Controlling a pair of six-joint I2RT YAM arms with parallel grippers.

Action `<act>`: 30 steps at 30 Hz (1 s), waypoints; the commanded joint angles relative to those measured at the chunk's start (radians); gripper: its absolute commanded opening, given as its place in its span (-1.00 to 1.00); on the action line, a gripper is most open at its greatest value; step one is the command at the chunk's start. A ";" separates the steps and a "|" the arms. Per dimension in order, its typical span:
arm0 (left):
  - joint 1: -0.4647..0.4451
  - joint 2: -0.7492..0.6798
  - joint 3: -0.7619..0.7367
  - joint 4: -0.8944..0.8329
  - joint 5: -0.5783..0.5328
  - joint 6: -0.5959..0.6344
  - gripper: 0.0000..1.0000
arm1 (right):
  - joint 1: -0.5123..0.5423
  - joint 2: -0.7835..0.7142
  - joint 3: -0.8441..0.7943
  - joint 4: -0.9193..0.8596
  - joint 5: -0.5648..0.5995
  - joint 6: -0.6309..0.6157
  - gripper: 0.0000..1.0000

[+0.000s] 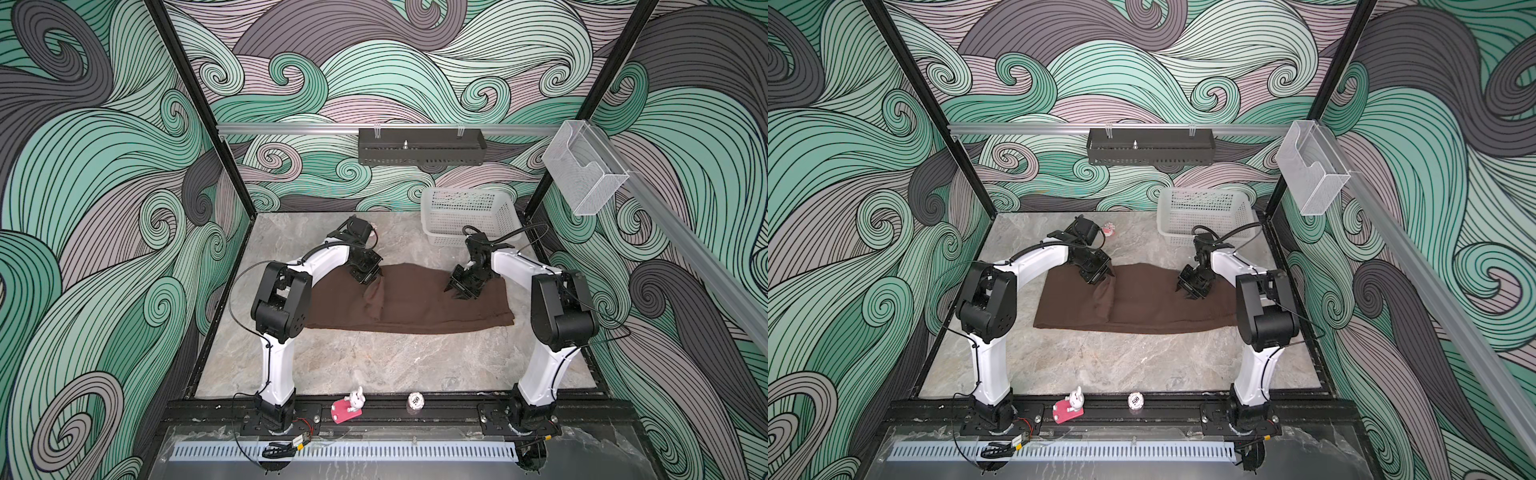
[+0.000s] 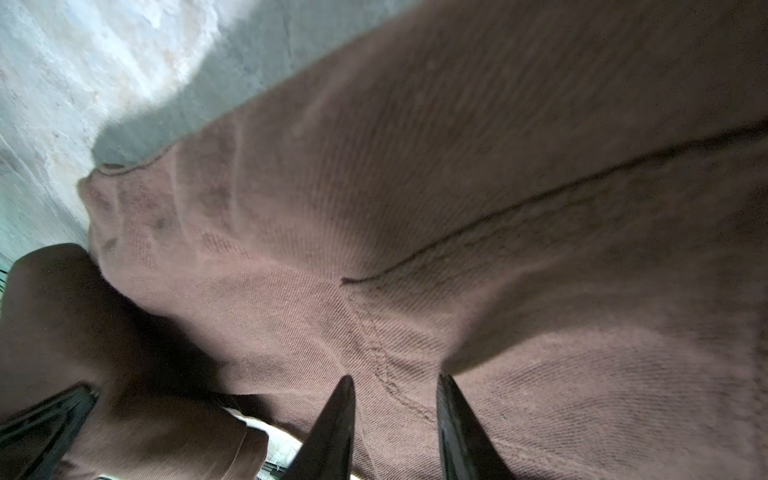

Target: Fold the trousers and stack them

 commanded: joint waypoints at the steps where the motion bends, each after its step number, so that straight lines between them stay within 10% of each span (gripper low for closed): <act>1: -0.012 0.025 0.046 0.030 0.028 -0.005 -0.42 | -0.005 -0.037 0.004 -0.023 -0.009 -0.006 -0.30; 10: -0.024 -0.021 0.170 -0.062 0.053 0.087 0.17 | -0.003 -0.065 0.046 -0.055 -0.007 -0.010 -0.23; 18: 0.085 -0.194 0.213 -0.190 -0.049 0.299 0.25 | 0.079 -0.086 0.166 -0.101 0.069 -0.071 -0.15; 30: 0.395 -0.362 -0.118 -0.243 -0.107 0.520 0.25 | 0.398 0.114 0.440 -0.157 0.232 -0.155 -0.11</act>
